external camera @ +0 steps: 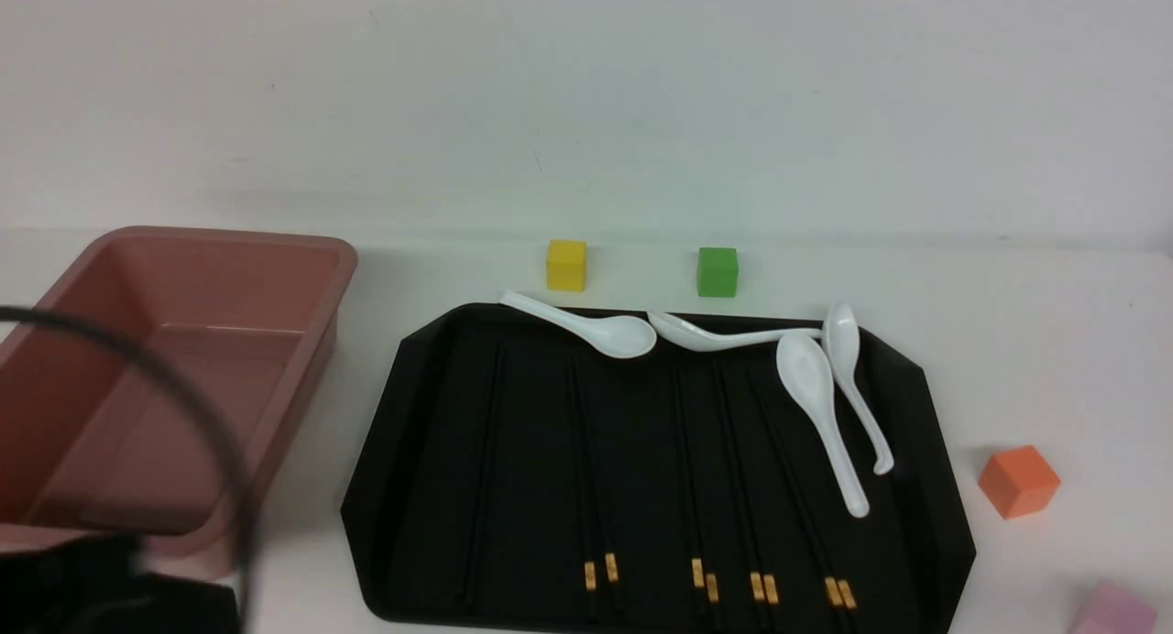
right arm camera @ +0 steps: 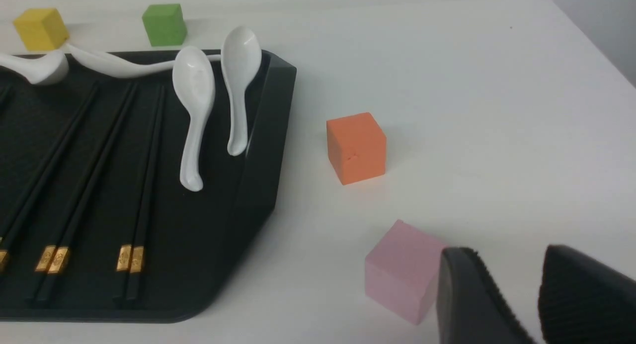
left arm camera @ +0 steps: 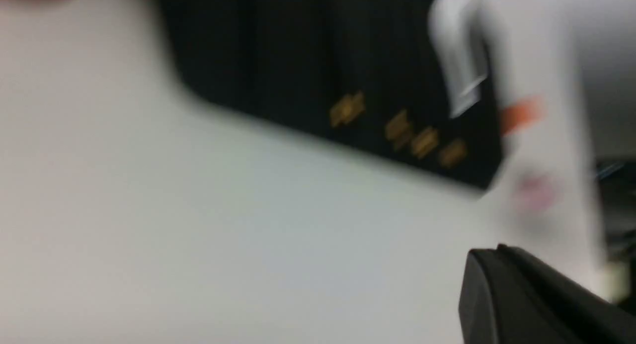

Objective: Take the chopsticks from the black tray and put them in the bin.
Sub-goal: Use the left arm to grab a pair of chopsticks

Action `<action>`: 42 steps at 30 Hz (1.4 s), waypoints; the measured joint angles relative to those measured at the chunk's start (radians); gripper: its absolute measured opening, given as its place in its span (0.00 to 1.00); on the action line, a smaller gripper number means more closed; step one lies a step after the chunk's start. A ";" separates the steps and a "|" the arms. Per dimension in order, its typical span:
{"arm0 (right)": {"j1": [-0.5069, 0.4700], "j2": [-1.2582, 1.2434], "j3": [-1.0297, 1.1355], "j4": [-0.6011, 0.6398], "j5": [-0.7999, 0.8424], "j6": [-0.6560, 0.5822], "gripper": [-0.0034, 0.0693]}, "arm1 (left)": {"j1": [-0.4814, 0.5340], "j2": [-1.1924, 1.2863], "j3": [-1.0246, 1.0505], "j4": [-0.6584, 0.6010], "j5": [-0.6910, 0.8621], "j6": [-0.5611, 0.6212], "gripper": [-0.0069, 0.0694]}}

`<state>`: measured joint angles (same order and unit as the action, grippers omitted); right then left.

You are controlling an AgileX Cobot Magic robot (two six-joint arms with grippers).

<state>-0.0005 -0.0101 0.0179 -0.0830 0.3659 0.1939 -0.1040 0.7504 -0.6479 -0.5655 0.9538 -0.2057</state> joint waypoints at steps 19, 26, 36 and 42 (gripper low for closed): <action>0.000 0.000 0.000 0.000 0.001 0.000 0.38 | -0.353 0.989 -0.639 0.406 0.131 -0.242 0.09; 0.000 0.000 0.000 0.000 0.001 0.000 0.38 | -0.392 1.126 -0.730 0.535 0.076 -0.348 0.26; 0.000 0.000 0.000 0.000 0.001 0.000 0.38 | -0.391 1.241 -0.736 0.538 -0.041 -0.359 0.46; 0.000 0.000 0.000 0.000 0.001 0.000 0.38 | -0.391 1.283 -0.737 0.539 -0.101 -0.359 0.46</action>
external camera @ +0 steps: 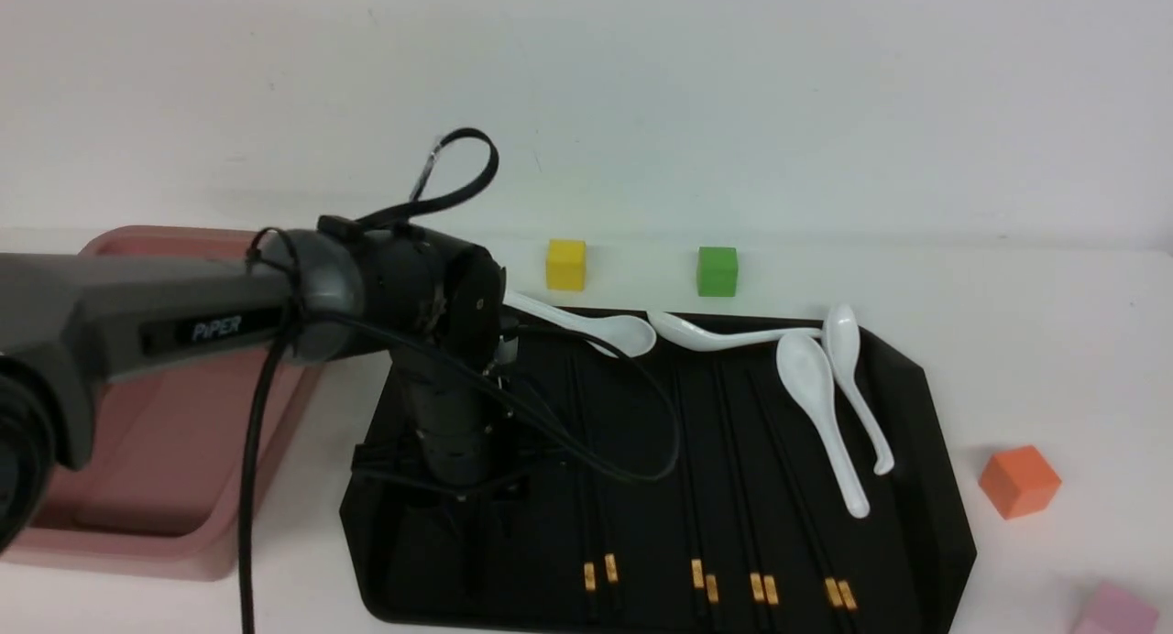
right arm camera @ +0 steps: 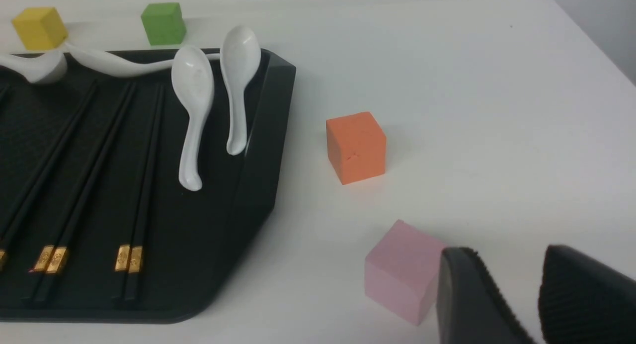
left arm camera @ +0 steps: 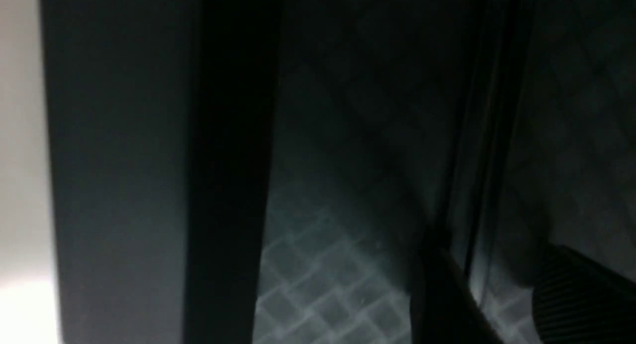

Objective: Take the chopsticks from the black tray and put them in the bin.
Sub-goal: Use the left arm to grab a pair of chopsticks

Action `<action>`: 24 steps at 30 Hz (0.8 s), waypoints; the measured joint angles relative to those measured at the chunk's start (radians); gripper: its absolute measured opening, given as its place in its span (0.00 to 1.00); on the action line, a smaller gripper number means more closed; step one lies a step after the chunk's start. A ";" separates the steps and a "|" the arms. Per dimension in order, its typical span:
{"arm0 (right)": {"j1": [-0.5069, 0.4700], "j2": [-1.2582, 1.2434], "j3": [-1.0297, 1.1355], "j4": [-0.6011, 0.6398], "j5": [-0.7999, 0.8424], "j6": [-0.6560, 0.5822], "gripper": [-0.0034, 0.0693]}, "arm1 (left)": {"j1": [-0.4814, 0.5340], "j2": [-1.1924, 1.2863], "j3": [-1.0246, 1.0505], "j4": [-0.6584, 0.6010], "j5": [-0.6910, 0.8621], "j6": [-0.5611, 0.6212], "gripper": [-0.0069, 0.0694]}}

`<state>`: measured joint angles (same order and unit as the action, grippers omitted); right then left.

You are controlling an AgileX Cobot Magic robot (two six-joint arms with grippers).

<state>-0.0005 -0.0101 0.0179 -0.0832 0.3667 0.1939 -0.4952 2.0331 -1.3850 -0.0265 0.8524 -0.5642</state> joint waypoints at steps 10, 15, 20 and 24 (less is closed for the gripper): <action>0.000 0.000 0.000 0.000 0.000 0.000 0.38 | 0.000 0.002 -0.001 0.033 -0.012 -0.011 0.20; 0.000 0.000 0.000 0.000 0.000 0.000 0.38 | -0.001 -0.028 0.000 0.017 0.009 -0.011 0.20; 0.000 0.000 0.000 0.000 0.000 0.000 0.38 | 0.012 -0.234 0.001 -0.009 0.034 -0.011 0.20; 0.000 0.000 0.000 0.000 0.000 0.000 0.38 | 0.113 -0.409 -0.002 -0.020 0.091 -0.003 0.20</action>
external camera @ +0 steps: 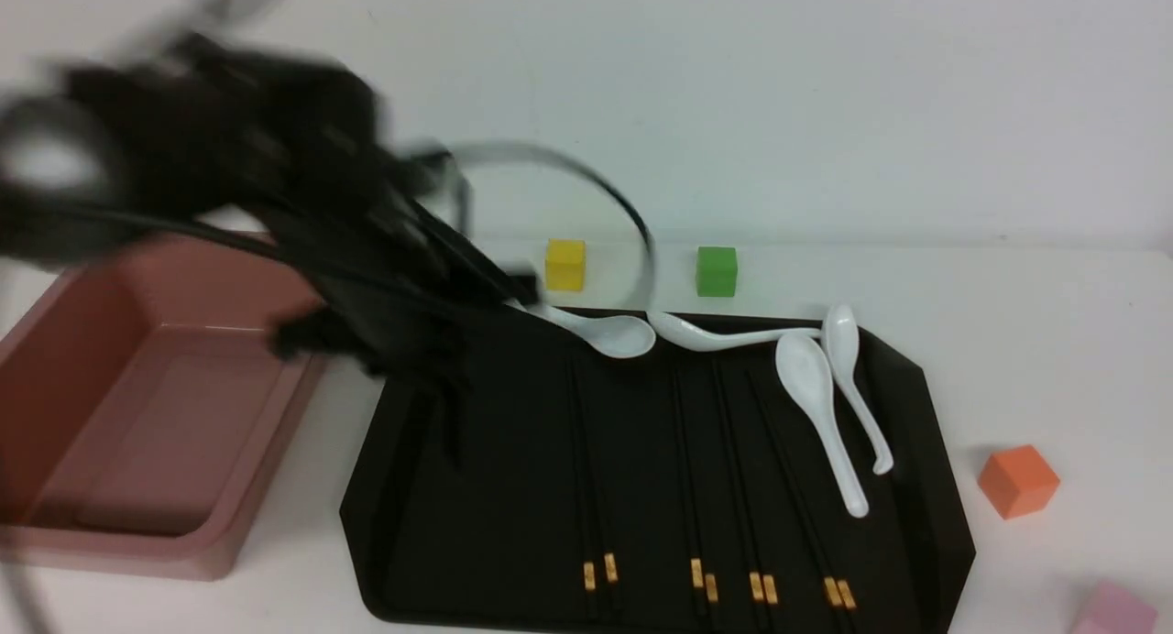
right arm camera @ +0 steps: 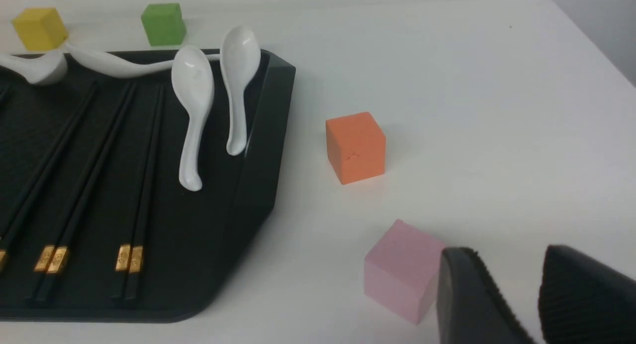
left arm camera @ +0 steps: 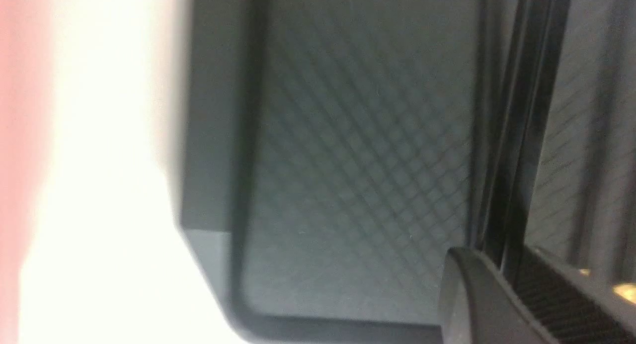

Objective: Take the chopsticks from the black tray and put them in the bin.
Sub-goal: Use the left arm to grab a pair of chopsticks, then use the left arm to put the chopsticks into the lunch box

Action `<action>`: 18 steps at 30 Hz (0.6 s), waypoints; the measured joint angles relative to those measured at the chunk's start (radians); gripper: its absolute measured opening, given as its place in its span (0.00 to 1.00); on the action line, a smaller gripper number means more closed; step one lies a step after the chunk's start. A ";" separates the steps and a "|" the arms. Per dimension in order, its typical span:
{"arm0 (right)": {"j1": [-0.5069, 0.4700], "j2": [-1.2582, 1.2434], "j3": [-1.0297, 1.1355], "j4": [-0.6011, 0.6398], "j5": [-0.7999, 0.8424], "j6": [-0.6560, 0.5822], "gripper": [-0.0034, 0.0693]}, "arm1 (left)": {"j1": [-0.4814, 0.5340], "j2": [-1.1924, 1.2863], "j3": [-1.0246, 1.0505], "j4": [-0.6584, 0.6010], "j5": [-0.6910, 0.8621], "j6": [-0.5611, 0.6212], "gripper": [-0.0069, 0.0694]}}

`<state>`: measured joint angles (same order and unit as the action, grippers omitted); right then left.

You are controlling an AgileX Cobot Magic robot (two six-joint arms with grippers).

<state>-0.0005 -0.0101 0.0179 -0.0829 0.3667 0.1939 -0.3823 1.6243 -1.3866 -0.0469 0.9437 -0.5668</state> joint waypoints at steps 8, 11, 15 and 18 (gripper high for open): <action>0.000 0.000 0.000 0.000 0.000 0.000 0.38 | 0.352 -0.054 0.003 0.010 0.115 0.260 0.20; 0.000 0.000 0.000 0.000 0.000 0.000 0.38 | 0.420 -0.006 0.003 -0.005 0.107 0.291 0.20; 0.000 0.000 0.000 0.000 0.000 0.000 0.38 | 0.467 0.089 0.005 -0.007 0.010 0.300 0.20; 0.000 0.000 0.000 0.000 0.000 0.000 0.38 | 0.471 0.146 0.005 0.009 -0.024 0.302 0.20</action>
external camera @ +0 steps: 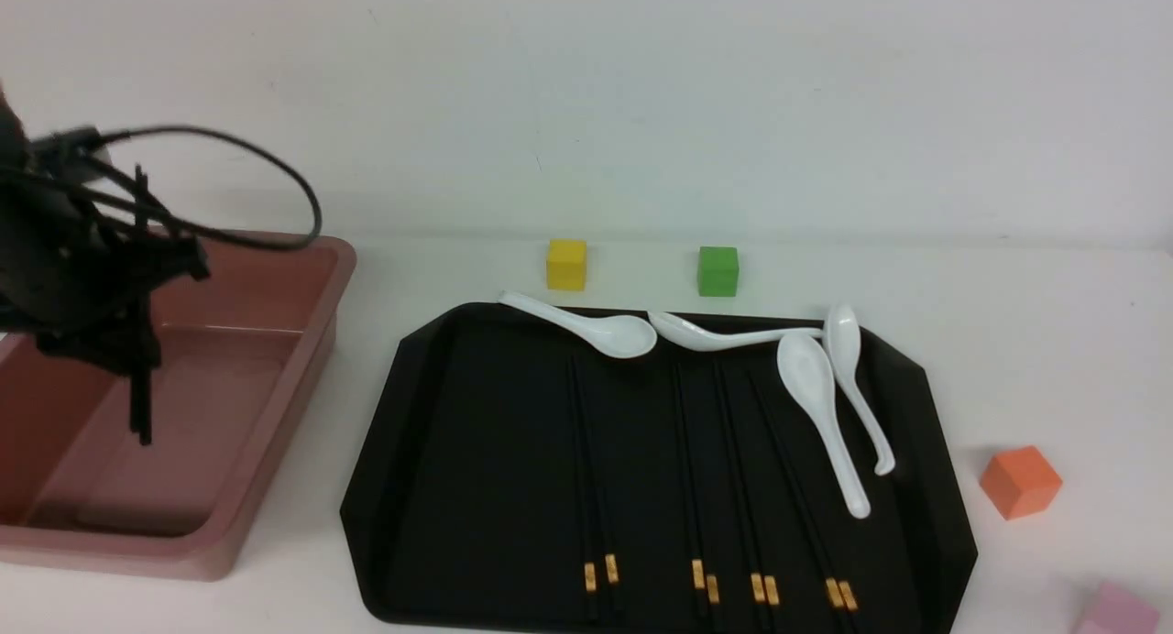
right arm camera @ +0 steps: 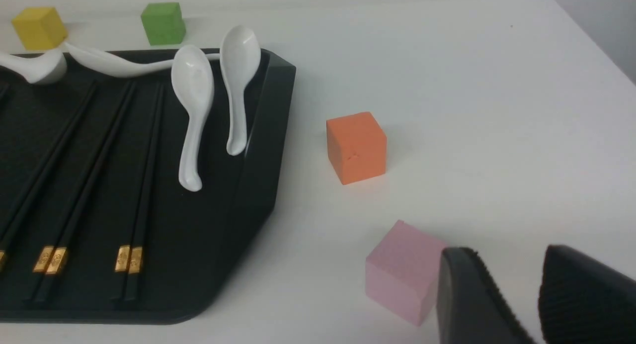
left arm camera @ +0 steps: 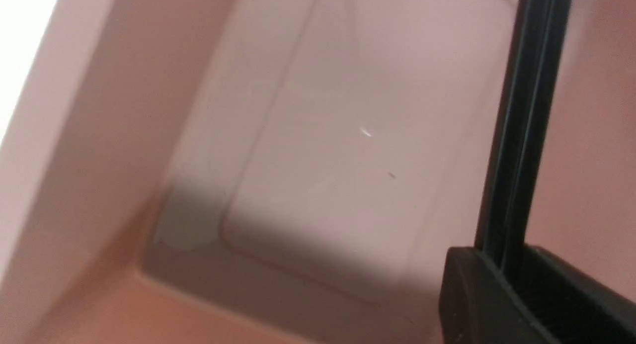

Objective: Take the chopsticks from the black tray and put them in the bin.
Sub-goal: Use the left arm to put the chopsticks into the lunch box

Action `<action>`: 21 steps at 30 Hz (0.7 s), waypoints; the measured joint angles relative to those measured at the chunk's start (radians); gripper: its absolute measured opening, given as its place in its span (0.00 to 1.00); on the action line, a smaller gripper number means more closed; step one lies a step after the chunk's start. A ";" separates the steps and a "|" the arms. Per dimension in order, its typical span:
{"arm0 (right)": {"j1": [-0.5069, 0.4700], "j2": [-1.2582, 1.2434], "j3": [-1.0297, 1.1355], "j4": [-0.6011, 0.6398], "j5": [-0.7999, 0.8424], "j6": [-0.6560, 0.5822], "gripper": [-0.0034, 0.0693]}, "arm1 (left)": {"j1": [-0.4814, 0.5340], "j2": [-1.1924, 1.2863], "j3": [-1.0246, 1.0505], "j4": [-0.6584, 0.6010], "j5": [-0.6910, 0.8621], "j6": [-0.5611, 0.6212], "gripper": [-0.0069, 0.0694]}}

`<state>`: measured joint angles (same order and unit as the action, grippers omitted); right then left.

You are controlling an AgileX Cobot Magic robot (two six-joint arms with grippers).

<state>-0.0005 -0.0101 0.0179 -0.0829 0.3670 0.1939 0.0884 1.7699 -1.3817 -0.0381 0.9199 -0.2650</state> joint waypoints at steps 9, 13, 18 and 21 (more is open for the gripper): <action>0.000 0.000 0.000 0.000 0.000 0.000 0.38 | 0.000 0.039 -0.001 0.006 0.029 0.026 0.39; 0.000 0.000 0.000 0.000 0.000 0.000 0.38 | 0.000 -0.016 -0.001 -0.007 0.068 0.063 0.39; 0.000 0.000 0.000 0.000 0.000 0.000 0.38 | 0.000 -0.148 -0.001 -0.011 0.128 0.077 0.18; 0.000 0.000 0.000 0.000 0.000 0.000 0.38 | 0.000 -0.250 0.007 -0.017 0.161 0.081 0.07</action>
<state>-0.0005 -0.0101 0.0179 -0.0829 0.3670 0.1939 0.0884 1.5203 -1.3742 -0.0550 1.0809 -0.1841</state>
